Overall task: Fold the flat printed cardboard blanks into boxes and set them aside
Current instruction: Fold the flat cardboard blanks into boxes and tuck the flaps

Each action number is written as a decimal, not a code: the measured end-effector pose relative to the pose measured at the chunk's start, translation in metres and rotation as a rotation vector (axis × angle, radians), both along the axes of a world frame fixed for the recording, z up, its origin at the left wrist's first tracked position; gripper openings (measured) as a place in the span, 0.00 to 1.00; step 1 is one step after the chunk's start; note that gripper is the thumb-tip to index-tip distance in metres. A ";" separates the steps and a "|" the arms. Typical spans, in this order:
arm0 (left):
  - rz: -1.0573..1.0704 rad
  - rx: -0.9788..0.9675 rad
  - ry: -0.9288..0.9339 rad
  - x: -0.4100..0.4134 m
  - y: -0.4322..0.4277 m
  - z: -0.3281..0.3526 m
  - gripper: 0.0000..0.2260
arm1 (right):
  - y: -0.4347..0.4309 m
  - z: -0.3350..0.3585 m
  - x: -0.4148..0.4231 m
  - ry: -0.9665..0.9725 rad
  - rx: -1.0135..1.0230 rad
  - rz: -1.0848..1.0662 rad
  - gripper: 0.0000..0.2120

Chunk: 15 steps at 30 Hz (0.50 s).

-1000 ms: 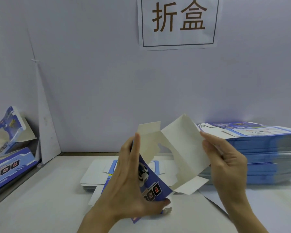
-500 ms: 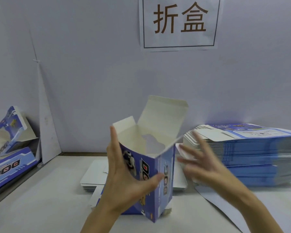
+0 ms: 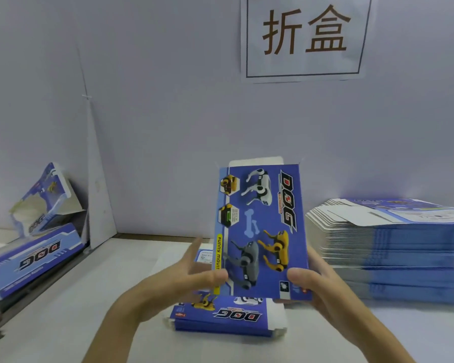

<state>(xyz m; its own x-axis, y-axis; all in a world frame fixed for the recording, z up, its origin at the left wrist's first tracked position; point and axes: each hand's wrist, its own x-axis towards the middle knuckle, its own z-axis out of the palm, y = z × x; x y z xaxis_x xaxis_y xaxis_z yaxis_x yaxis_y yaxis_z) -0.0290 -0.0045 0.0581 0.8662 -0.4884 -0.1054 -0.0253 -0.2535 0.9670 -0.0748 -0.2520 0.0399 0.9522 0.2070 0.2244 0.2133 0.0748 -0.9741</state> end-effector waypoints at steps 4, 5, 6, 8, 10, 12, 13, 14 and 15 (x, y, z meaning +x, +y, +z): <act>-0.060 -0.097 0.035 0.005 0.013 -0.003 0.37 | 0.006 -0.005 0.000 0.073 -0.073 0.049 0.53; -0.033 -0.125 0.027 0.007 0.020 -0.002 0.34 | 0.008 -0.005 0.000 0.076 -0.090 0.047 0.54; 0.016 -0.166 0.023 0.009 0.030 -0.001 0.31 | 0.009 -0.006 0.001 0.075 -0.098 0.027 0.52; 0.195 -0.293 0.031 0.014 0.052 0.002 0.26 | 0.009 -0.009 0.002 0.047 -0.125 -0.026 0.42; 0.425 -0.444 0.063 0.024 0.072 0.010 0.21 | 0.008 -0.009 0.004 0.041 -0.166 -0.033 0.36; 0.669 -0.679 0.054 0.041 0.091 0.029 0.12 | 0.009 -0.006 0.004 0.052 -0.201 -0.028 0.34; 0.748 -0.817 0.010 0.050 0.100 0.042 0.10 | 0.010 -0.005 0.005 0.065 -0.210 -0.029 0.34; 0.777 -0.959 -0.062 0.059 0.109 0.056 0.11 | 0.011 -0.005 0.005 0.075 -0.212 -0.034 0.34; 0.763 -1.072 -0.149 0.066 0.115 0.070 0.13 | 0.012 -0.004 0.006 0.082 -0.212 -0.039 0.33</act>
<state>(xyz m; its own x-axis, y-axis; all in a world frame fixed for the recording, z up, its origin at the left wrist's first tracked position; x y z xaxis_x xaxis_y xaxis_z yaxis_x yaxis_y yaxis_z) 0.0365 0.1106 0.1279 0.9286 0.3417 0.1444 -0.3407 0.6317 0.6963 -0.0690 -0.2404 0.0354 0.9738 0.2037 0.1015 0.1316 -0.1402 -0.9813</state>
